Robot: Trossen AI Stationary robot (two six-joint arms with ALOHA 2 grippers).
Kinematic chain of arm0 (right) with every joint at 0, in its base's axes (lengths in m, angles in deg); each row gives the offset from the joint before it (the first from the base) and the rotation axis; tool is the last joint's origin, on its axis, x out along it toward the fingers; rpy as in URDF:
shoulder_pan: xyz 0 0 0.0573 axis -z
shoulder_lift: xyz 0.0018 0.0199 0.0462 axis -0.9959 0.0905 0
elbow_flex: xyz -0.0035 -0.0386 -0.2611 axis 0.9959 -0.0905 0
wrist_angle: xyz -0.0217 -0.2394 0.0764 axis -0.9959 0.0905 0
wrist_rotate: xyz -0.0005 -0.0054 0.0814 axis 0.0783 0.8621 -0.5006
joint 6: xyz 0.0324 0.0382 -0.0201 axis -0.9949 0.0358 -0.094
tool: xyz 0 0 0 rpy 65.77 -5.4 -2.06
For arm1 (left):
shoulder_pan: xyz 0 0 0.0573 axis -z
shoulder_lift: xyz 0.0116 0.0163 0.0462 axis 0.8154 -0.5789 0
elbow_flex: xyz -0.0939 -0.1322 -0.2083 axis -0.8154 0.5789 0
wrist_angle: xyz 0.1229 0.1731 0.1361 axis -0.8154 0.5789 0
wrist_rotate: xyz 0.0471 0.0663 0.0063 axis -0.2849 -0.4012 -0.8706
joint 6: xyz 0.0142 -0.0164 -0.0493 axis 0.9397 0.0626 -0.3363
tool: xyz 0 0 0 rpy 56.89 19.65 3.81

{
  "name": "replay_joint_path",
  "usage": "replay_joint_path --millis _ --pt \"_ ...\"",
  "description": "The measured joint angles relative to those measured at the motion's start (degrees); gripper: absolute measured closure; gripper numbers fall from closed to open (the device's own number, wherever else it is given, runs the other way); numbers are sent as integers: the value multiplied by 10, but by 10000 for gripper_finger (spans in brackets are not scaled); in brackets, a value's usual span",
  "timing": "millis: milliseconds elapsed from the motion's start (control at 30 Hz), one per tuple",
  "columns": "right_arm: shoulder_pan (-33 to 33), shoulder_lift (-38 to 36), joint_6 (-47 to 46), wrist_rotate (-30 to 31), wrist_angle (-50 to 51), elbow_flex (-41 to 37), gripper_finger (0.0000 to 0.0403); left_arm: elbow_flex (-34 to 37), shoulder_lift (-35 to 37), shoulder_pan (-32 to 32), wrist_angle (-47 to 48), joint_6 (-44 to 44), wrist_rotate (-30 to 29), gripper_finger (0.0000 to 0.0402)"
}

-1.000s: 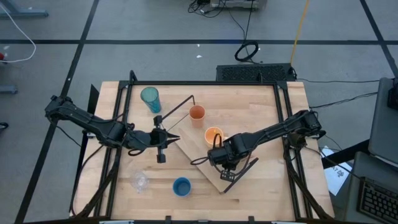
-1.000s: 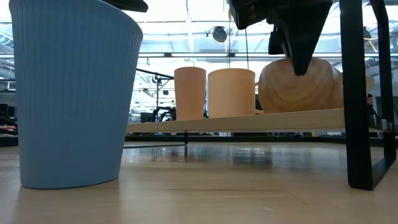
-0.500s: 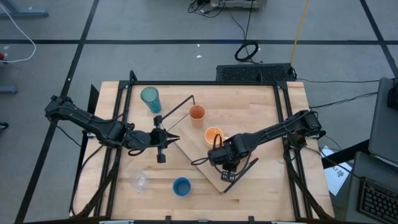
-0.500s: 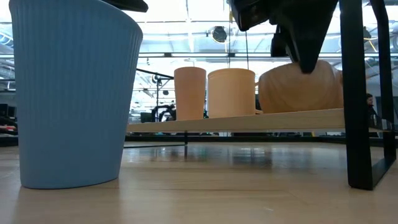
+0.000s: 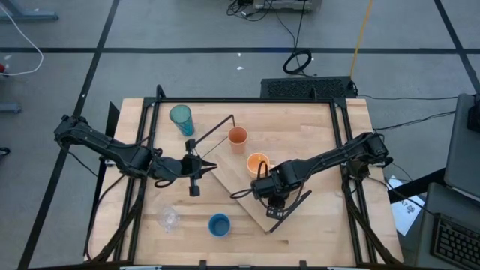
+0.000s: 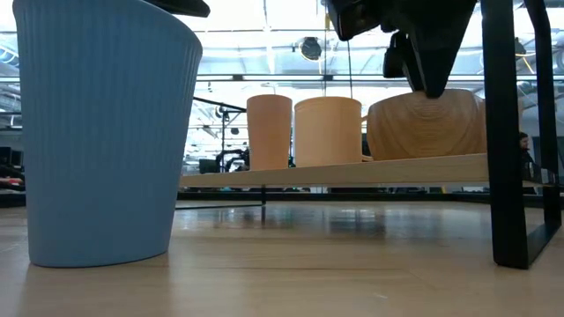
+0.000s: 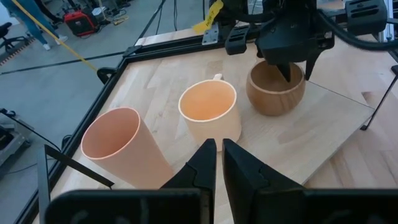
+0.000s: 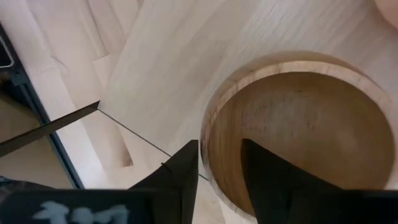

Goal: Stack small to large cups/mugs on shelf
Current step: Put the brown mug on the shelf

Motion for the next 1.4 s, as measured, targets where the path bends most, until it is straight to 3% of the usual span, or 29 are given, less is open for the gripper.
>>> replay_joint_path --millis 367,567,833,1133,1400 --pt "0 -53 -28 12 -4 0 258 0 0 0 -1 -1 0 371" --pt "-6 -93 -18 81 -36 0 256 0 0 0 -1 -6 5 371" --pt "8 -80 -17 78 -158 1 284 0 0 0 -3 -6 5 371" --pt "26 -11 1 21 -164 1 333 0 0 0 -1 -5 5 371" --pt "30 -3 12 19 -157 1 378 0 0 0 -1 -5 5 371"
